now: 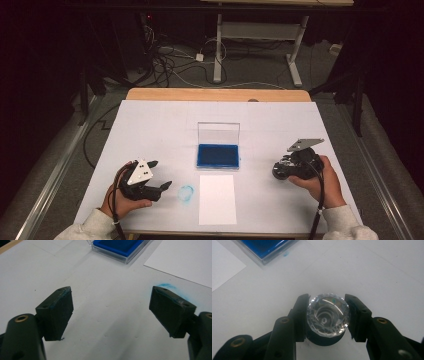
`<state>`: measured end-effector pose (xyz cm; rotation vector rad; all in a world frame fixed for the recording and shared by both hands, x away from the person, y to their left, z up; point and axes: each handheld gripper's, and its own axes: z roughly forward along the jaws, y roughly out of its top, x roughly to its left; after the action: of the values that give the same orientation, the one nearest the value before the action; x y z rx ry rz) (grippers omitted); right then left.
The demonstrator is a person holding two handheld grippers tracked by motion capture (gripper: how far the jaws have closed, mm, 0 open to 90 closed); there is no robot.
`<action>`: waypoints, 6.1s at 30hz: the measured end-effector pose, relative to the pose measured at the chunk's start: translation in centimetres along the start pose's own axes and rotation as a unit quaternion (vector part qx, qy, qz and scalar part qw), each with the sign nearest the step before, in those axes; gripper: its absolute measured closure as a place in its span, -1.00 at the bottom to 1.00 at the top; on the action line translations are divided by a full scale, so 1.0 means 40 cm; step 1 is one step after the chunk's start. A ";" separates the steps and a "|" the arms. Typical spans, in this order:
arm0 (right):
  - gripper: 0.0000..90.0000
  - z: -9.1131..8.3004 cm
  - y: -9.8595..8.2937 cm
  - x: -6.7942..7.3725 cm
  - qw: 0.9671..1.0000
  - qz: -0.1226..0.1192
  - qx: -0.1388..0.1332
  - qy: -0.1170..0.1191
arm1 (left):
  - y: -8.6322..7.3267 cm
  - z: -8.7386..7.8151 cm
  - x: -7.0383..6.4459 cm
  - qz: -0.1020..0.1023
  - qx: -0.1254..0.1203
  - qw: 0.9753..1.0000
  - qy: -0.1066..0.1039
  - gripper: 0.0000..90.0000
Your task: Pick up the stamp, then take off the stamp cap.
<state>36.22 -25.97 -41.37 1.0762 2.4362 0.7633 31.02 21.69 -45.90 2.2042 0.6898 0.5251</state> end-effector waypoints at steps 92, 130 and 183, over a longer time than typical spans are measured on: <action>0.27 -0.015 0.213 0.249 0.964 -0.056 -0.207 0.158 | 0.198 0.112 -0.124 0.048 -0.105 0.989 -0.095 -0.60; 0.27 0.022 0.190 0.279 0.946 -0.003 -0.226 0.232 | 0.225 0.143 -0.177 0.107 -0.082 0.989 -0.052 -0.19; 0.27 -0.075 0.102 0.216 0.963 -0.041 -0.231 0.133 | 0.125 0.055 -0.011 0.029 -0.043 0.997 -0.061 -0.18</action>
<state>31.40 -18.09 -37.48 0.7245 2.3100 1.4374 33.45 17.37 -43.56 2.1601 0.5296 0.4383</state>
